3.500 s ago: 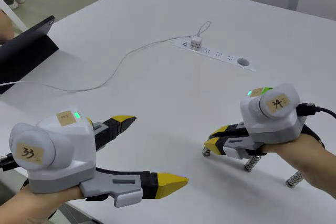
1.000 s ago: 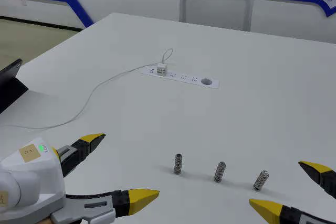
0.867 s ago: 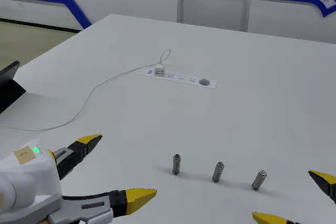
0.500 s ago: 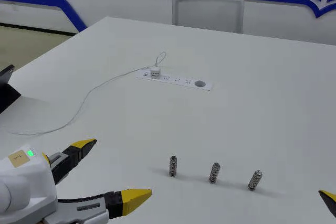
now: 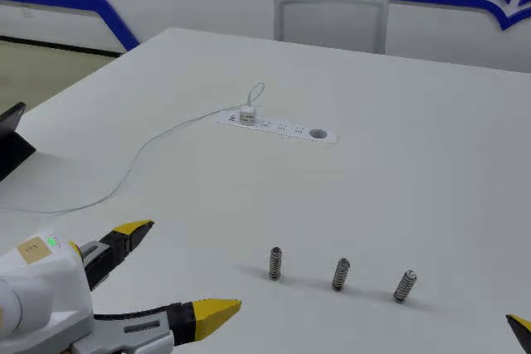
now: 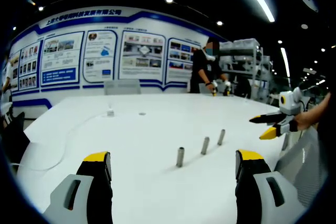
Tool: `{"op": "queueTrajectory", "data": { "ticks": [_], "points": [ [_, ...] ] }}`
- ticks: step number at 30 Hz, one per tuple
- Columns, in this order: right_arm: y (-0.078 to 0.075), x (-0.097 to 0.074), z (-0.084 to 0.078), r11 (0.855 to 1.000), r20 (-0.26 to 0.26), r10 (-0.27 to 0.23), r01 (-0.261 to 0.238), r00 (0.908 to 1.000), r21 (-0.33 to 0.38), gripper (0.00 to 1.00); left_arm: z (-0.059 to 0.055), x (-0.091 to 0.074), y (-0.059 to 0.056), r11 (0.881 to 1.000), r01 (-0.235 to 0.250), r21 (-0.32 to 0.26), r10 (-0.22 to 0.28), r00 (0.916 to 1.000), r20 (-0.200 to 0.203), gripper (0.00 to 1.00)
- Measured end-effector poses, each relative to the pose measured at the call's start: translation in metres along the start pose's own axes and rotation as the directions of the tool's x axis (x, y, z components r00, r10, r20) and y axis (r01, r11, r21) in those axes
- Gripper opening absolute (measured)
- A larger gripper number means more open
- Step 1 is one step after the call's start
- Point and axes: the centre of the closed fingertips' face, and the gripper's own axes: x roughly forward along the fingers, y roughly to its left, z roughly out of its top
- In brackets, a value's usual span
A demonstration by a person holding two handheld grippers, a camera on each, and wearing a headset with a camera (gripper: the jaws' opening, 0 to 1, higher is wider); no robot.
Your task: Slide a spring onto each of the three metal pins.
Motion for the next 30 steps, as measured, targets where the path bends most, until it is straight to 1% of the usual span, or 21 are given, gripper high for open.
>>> {"op": "queueTrajectory", "data": {
  "ticks": [3,7,11,13,14,16,18,19,20,24,27,30],
  "points": [
    [-0.002,0.0,-0.001,1.0,0.002,-0.008,0.008,1.0,0.015,0.91,0.0,0.0,0.0,1.0,-0.002,-0.001,0.002,1.0,0.0,1.0],
    [0.0,0.001,-0.003,1.0,-0.006,0.001,-0.001,1.0,0.022,0.9,-0.001,0.0,0.0,1.0,0.002,-0.004,-0.002,1.0,-0.003,1.0],
    [0.0,-0.002,0.002,1.0,0.01,0.0,0.0,1.0,0.009,0.89,0.001,0.0,0.0,1.0,0.0,-0.002,0.0,1.0,0.002,1.0],
    [-0.005,-0.005,0.006,1.0,0.022,-0.011,0.011,0.9997,0.008,0.89,0.002,0.0,0.001,1.0,-0.005,0.002,0.005,0.9999,0.01,1.0],
    [-0.008,-0.008,0.009,1.0,0.034,-0.025,0.024,0.9991,0.016,0.89,0.003,0.0,0.001,1.0,-0.004,0.0,0.004,0.9999,0.016,1.0],
    [-0.011,-0.011,0.011,0.999,0.047,-0.036,0.035,0.9982,0.028,0.89,0.005,0.0,0.001,1.0,-0.003,-0.005,0.003,0.9996,0.029,1.0],
    [-0.013,-0.015,0.013,0.999,0.057,-0.04,0.038,0.9976,0.032,0.89,0.009,0.0,0.0,1.0,0.001,-0.005,-0.001,0.9989,0.046,1.0],
    [-0.013,-0.017,0.015,0.999,0.071,-0.043,0.041,0.9966,0.033,0.9,0.011,-0.001,-0.002,1.0,0.006,-0.003,-0.006,0.9983,0.058,1.0],
    [-0.012,-0.018,0.017,0.999,0.078,-0.04,0.038,0.9962,0.028,0.9,0.012,-0.001,-0.003,1.0,0.009,-0.002,-0.009,0.9982,0.06,0.99],
    [-0.004,-0.021,0.022,1.0,0.093,-0.025,0.025,0.9953,-0.004,0.9,0.01,0.001,-0.006,1.0,0.023,0.011,-0.024,0.9986,0.047,0.99],
    [-0.002,-0.019,0.023,1.0,0.096,-0.014,0.016,0.9953,-0.027,0.9,0.008,0.001,-0.008,0.999,0.032,0.016,-0.032,0.9988,0.036,0.99],
    [-0.002,-0.018,0.021,1.0,0.09,-0.008,0.011,0.9959,-0.028,0.9,0.007,0.001,-0.009,0.999,0.036,0.014,-0.036,0.9988,0.033,0.99]
  ]
}}
